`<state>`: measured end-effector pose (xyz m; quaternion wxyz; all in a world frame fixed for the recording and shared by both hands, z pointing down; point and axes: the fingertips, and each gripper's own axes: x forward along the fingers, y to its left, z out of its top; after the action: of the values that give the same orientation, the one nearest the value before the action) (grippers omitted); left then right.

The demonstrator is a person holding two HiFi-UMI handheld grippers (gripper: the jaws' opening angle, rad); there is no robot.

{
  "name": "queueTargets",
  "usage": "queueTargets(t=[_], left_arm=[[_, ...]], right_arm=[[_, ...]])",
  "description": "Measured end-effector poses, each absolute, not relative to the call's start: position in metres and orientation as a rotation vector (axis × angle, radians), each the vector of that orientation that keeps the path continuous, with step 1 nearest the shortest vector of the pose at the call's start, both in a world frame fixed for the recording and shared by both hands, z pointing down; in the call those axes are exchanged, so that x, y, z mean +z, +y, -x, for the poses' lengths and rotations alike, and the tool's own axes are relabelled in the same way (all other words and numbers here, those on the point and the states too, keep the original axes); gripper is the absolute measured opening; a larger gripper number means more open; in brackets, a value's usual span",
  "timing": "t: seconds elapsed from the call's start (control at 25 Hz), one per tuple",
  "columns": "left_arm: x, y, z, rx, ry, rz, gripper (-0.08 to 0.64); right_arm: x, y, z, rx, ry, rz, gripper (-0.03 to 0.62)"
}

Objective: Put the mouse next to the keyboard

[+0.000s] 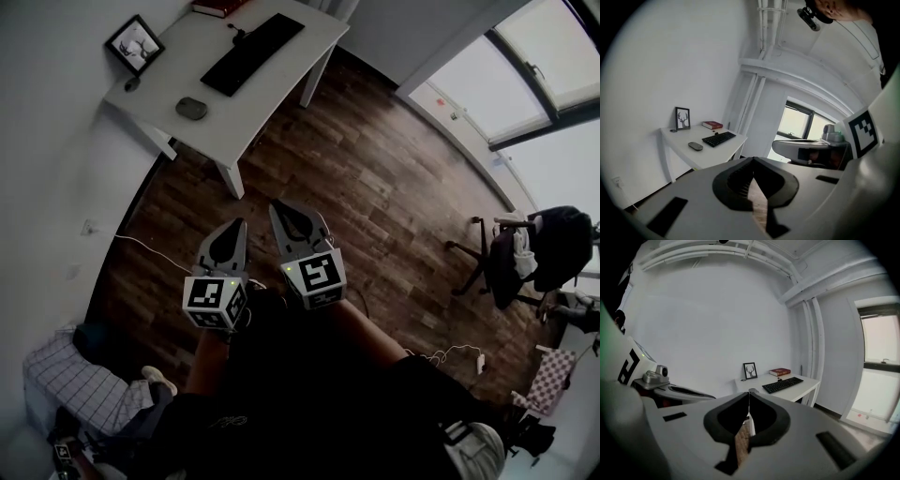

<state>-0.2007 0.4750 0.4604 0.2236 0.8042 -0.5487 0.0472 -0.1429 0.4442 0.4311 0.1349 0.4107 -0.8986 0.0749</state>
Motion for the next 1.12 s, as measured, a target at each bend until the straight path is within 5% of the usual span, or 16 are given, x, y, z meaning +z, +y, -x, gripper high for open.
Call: queueTargets(t=[0.32, 0.68, 0.92, 1.12], left_arm=[[0.483, 0.440, 0.210, 0.156, -1.500, -2.154, 0.003], [0.480, 0.357, 0.260, 0.443, -1.539, -2.174, 0.003], [0.477, 0.302, 0.272, 0.403, -1.584, -2.151, 0.003], [0.491, 0.279, 0.272, 0.736, -1.602, -2.175, 0.003]], right_arm=[[0.462, 0.397, 0.152, 0.256, -2.549, -1.102, 0.021], [0.455, 0.301, 0.250, 0.280, -2.697, -0.730, 0.021], [0.477, 0.240, 0.229, 0.255, -2.600, -0.714, 0.021], [0.498, 0.220, 0.228, 0.332, -2.565, -0.609, 0.021]])
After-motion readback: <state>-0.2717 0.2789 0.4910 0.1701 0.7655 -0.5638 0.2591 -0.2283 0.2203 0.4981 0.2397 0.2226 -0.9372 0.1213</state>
